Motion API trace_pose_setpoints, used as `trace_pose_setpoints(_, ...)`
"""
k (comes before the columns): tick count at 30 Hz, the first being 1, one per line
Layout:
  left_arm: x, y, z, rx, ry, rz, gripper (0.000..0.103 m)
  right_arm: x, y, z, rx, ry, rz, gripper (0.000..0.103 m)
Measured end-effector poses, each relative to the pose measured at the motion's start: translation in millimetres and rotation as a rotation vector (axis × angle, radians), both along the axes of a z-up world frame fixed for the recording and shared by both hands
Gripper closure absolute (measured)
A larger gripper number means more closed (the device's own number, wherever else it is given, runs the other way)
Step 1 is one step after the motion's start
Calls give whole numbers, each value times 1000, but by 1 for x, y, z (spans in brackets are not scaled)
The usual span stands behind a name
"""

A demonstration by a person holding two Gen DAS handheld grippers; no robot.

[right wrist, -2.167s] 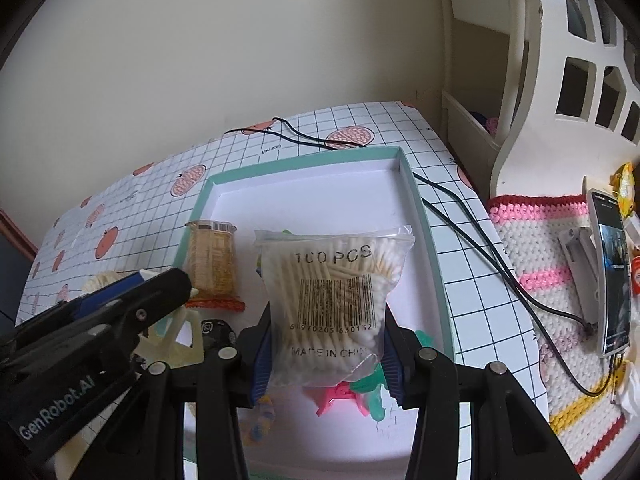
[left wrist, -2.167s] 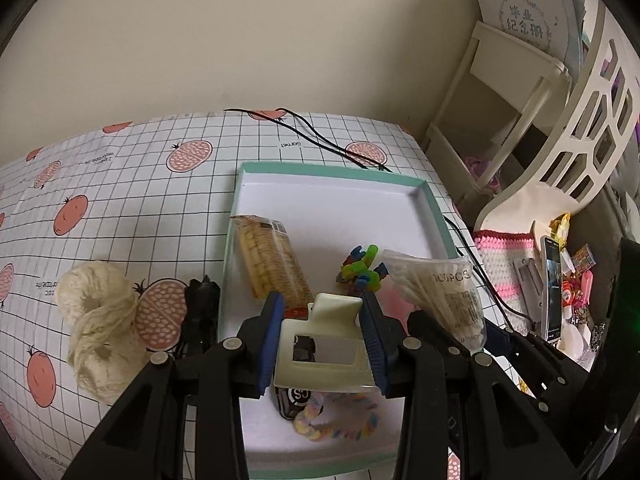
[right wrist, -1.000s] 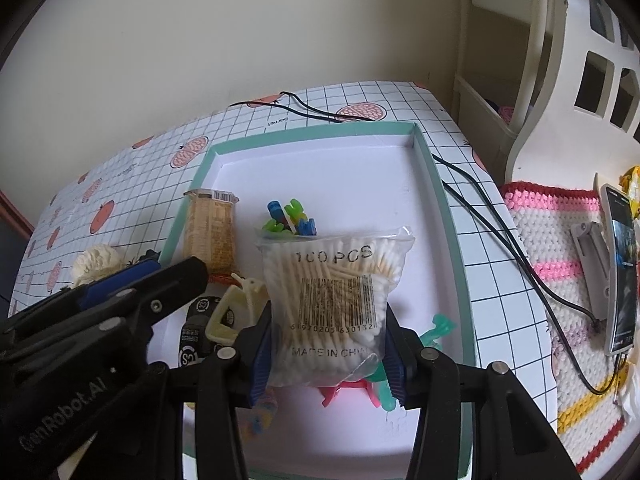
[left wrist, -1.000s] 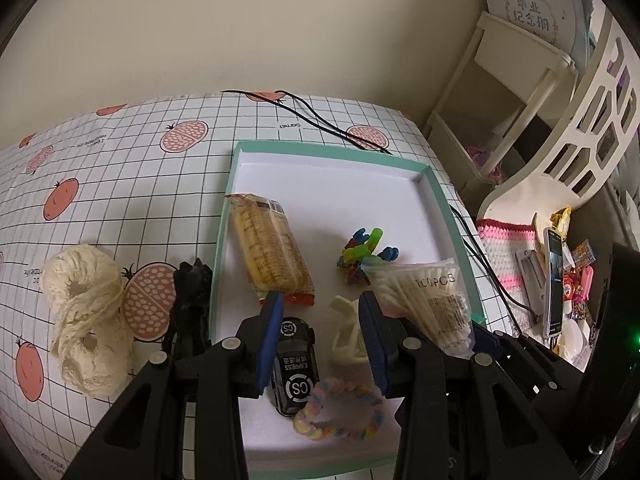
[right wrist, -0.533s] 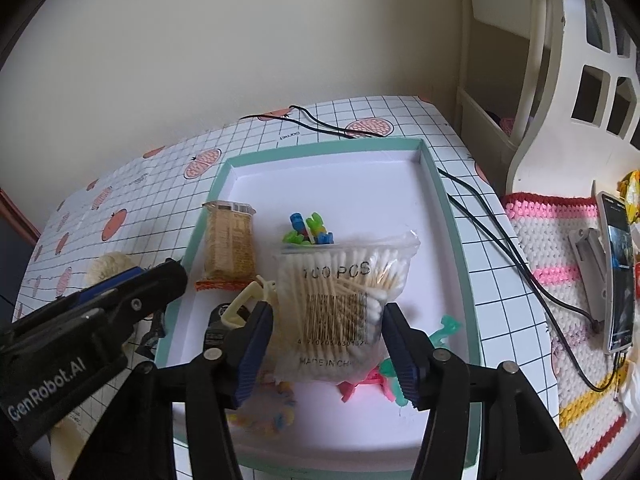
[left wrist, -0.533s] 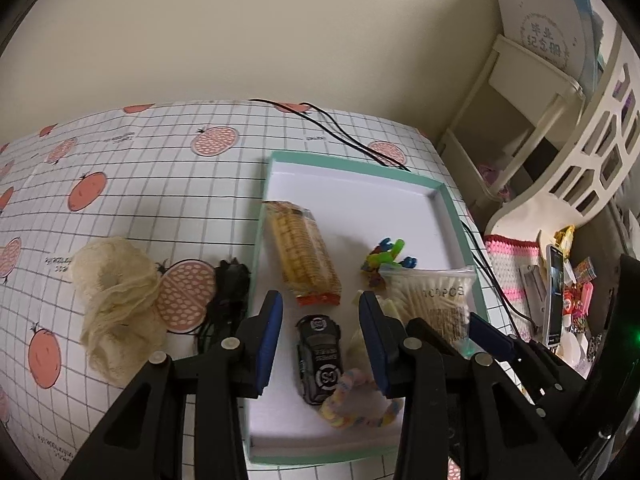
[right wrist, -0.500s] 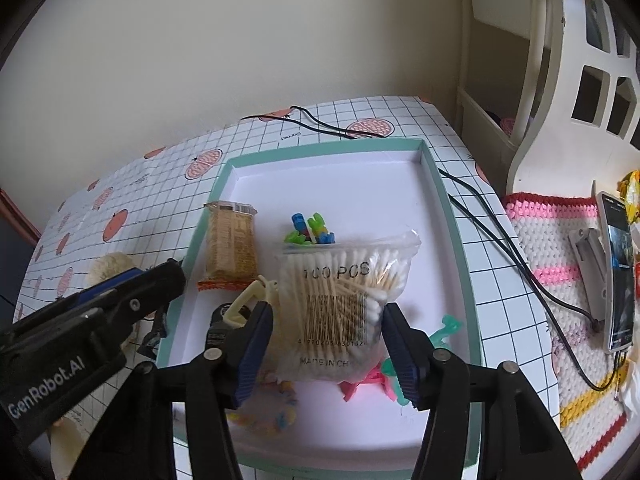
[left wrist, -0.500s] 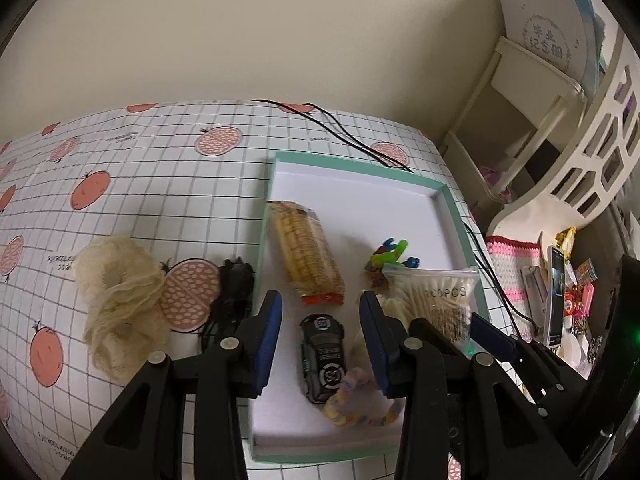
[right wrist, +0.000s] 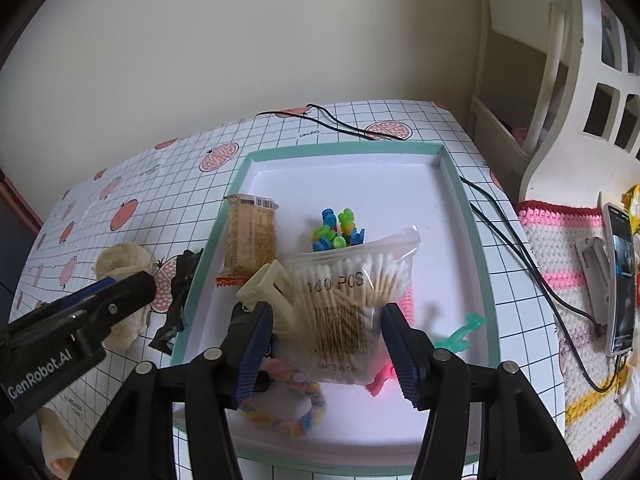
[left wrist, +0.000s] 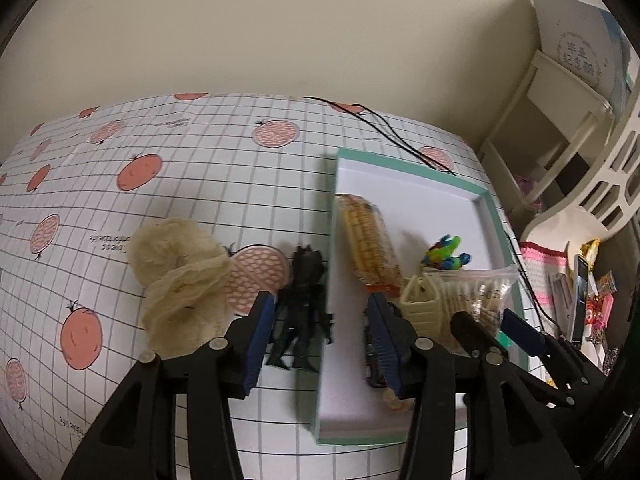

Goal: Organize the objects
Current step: 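Open the left tool to drop the clip while the right tool releases the swab bag in the tray, then move the left tool toward the cream lace scrunchie while the right tool approaches the black figure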

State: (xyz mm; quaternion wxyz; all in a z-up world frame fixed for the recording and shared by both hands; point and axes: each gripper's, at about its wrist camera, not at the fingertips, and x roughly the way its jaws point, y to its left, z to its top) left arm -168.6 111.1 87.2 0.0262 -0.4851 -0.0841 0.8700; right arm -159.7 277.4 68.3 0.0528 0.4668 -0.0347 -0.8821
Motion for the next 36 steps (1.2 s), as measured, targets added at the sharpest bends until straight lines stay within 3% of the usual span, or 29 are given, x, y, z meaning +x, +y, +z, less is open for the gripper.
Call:
trace_pose_setpoints(1,0,-3,-2,1,-2,10,38,0,0,0,2,-1,0,43)
trace_pose_setpoints(9,0,-18,-14,-8,-23,60,35,-1,-3,-4,12,-11,9,34)
trace_pose_setpoints(11,0,-20,-16,-13,-23,70,19,-1,-4,-5,15,-14,13,32)
trace_pose_setpoints(15,0,-24,-17,-19,-19,87,17,-1,-5,-6,19,-15,15,21)
trace_pose_setpoints(20,0,-28,-19,-36,-20,102,15,-2,-5,-8,20,-17,19,14)
trace_pose_setpoints(23,1,-31,-20,-43,-17,113,3,-2,-5,-8,23,-13,19,8)
trace_pose_setpoints(27,1,-35,-19,-46,-14,129,3,-1,-4,-8,24,-7,14,0)
trace_pose_setpoints(36,0,-40,-19,-43,-5,144,3,-1,-3,-7,19,2,-1,0)
